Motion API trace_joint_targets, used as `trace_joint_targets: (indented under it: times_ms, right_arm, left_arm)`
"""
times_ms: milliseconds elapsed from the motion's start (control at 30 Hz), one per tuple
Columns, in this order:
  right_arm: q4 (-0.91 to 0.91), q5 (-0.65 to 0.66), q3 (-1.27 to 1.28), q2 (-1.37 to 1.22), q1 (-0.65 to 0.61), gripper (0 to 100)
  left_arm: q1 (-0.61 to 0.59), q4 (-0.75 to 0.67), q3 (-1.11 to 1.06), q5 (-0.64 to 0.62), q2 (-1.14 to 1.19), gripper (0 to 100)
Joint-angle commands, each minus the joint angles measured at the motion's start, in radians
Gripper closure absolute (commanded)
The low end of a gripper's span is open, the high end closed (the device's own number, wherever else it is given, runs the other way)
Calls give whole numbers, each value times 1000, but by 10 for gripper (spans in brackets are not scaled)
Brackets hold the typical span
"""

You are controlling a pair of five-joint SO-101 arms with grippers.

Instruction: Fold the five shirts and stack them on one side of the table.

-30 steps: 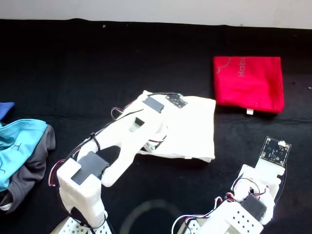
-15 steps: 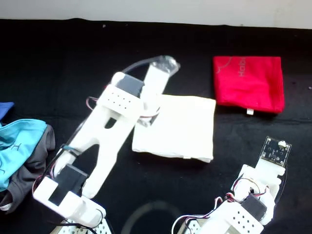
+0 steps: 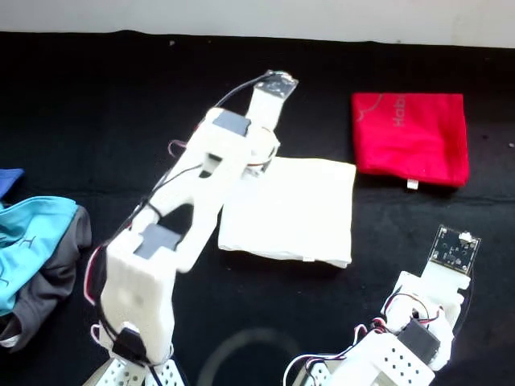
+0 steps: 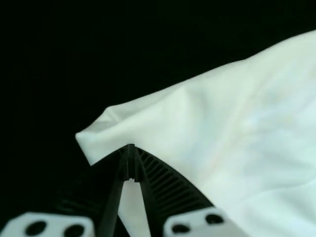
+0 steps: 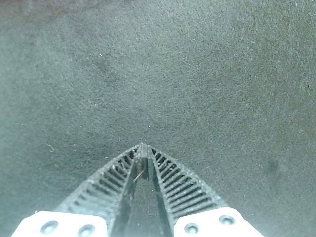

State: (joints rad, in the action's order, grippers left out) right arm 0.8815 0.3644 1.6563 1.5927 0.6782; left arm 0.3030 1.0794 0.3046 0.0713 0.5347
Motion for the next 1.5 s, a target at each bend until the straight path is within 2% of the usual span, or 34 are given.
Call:
trace_joint_targets:
  times_ms: [0, 200, 367, 433, 567, 700, 833, 933, 1067, 1267, 1367, 1467]
  right_arm:
    - [-1, -11, 142, 10, 2, 991]
    - [-1, -11, 142, 10, 2, 991]
    - [8, -11, 125, 10, 2, 991]
    - [84, -9, 24, 8, -16, 991]
    - [269, -58, -266, -2, -220, 991]
    - [295, -89, -314, -2, -407, 992]
    - [286, -80, -328, -2, -463, 992]
    - [275, -75, -372, -8, -473, 992]
    - [275, -75, -503, -153, -473, 992]
    - [354, -81, -874, -564, -476, 992]
    - [394, -81, -1026, -737, -501, 992]
    - [430, -81, -1135, -883, -582, 992]
  left_arm:
    - [-59, -15, 133, -5, 94, 992]
    - [-151, 72, 228, -5, 199, 992]
    - [-145, 147, 280, -6, 202, 992]
    - [-131, 183, 315, -6, 200, 992]
    - [-114, 276, 427, -6, 200, 992]
    - [-110, 437, 587, -8, 200, 992]
    - [-105, 660, 745, -8, 200, 992]
    - [-108, 700, 794, -11, 188, 992]
    - [-84, 701, 711, -12, 77, 992]
    - [-27, 684, 395, -48, -197, 992]
    - [-21, 603, 180, -48, -282, 992]
    - [-27, 517, -64, -48, -349, 992]
